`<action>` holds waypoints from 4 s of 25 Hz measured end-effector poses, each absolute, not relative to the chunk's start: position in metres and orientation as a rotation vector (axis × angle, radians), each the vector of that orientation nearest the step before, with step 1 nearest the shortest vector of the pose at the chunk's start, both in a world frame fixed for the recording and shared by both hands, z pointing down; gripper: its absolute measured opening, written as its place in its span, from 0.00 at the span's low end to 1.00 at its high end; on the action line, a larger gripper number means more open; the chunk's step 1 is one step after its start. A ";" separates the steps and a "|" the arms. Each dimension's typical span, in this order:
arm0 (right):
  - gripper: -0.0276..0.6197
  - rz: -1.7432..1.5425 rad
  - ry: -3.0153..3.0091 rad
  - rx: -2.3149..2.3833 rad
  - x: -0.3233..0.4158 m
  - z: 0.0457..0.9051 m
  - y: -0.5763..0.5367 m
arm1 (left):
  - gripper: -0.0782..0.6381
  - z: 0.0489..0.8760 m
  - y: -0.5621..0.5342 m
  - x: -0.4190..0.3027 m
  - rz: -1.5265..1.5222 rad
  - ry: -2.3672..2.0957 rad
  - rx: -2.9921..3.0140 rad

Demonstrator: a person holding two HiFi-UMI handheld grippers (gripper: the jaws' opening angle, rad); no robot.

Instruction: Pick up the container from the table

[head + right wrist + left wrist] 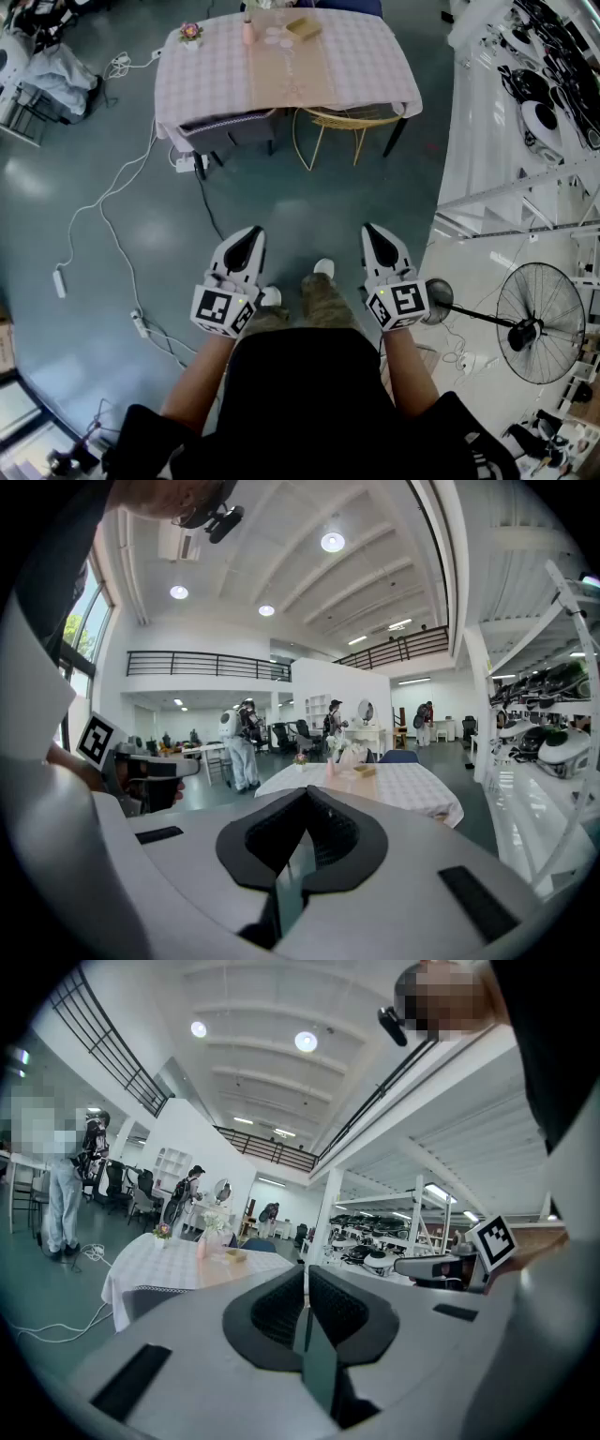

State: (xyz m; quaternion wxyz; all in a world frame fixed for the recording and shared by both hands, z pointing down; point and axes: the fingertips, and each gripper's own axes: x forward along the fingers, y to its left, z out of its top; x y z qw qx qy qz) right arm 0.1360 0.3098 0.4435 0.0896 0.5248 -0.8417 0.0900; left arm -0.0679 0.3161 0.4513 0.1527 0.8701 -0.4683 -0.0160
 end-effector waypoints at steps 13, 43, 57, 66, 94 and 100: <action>0.04 0.290 -2.486 1.653 0.129 0.414 0.340 | 0.13 0.416 0.335 -0.082 -0.146 -1.341 2.560; 0.32 0.438 -2.511 1.573 0.266 0.450 0.210 | 0.34 0.446 0.206 0.066 -0.040 -1.330 2.522; 0.32 0.468 -2.397 1.604 0.216 0.467 -0.006 | 0.34 0.469 -0.016 0.034 -0.087 -1.204 2.522; 0.32 0.430 -2.337 1.543 0.138 0.480 -0.173 | 0.34 0.445 -0.130 -0.035 -0.138 -1.146 2.521; 0.32 0.549 -2.268 0.904 0.042 0.726 -0.476 | 0.34 0.503 -0.277 -0.040 -0.045 -1.504 2.246; 0.32 0.541 -2.245 0.798 0.034 0.764 -0.520 | 0.34 0.522 -0.300 -0.041 -0.011 -1.574 2.128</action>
